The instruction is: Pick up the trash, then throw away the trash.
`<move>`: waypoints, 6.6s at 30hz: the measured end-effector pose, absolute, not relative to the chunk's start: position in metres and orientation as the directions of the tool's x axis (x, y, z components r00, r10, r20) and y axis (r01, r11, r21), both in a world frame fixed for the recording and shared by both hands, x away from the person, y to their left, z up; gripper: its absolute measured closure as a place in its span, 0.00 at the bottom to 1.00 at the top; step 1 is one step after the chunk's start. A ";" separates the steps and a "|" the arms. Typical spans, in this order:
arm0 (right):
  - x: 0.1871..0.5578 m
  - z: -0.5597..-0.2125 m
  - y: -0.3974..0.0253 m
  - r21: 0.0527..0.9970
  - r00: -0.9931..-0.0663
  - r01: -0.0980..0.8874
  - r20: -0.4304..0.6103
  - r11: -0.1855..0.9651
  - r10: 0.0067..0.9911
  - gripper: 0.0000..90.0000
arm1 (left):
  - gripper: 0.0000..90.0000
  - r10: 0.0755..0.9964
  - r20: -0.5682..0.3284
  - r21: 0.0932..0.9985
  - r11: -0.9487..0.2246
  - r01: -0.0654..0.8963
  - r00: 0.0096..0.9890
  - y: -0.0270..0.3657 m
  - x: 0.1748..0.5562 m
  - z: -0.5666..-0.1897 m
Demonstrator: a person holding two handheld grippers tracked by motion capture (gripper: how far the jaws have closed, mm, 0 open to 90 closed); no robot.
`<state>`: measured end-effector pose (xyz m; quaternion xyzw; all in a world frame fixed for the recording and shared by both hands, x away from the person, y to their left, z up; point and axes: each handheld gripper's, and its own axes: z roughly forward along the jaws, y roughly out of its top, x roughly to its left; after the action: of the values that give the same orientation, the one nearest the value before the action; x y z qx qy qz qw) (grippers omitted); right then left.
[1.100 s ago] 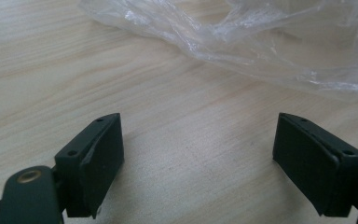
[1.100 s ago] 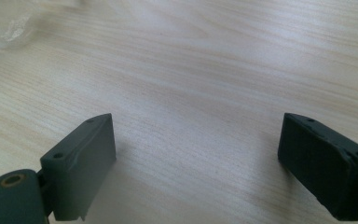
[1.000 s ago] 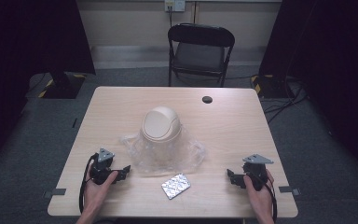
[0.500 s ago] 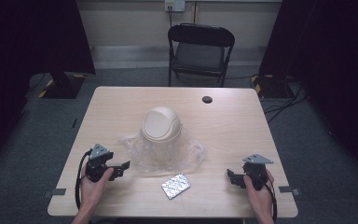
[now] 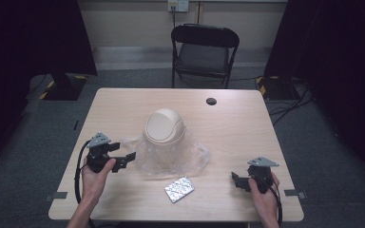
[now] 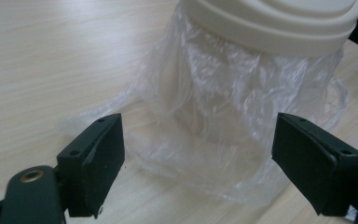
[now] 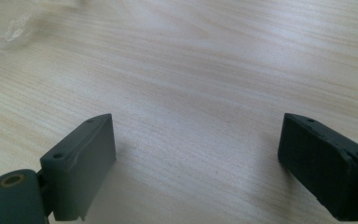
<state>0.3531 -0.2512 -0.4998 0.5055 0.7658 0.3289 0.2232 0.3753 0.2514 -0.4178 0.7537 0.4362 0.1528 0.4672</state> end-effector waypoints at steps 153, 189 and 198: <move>0.353 -0.500 -0.251 0.730 -0.388 0.626 -0.014 0.275 0.921 0.11 | 0.21 0.569 -0.051 0.821 -0.443 0.359 0.821 0.138 0.286 -0.455; 0.353 -0.500 -0.251 0.730 -0.389 0.626 -0.014 0.275 0.921 0.11 | 0.22 0.512 -0.016 0.729 -0.582 0.361 0.859 0.104 0.309 -0.497; 0.353 -0.500 -0.251 0.730 -0.388 0.626 -0.014 0.275 0.921 0.11 | 0.38 0.505 -0.010 0.746 -0.571 0.343 0.863 0.104 0.312 -0.497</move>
<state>0.3527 -0.2510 -0.4998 0.5049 0.7660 0.3280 0.2254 0.3120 0.1040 -0.4975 0.8802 0.2410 0.1024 0.3957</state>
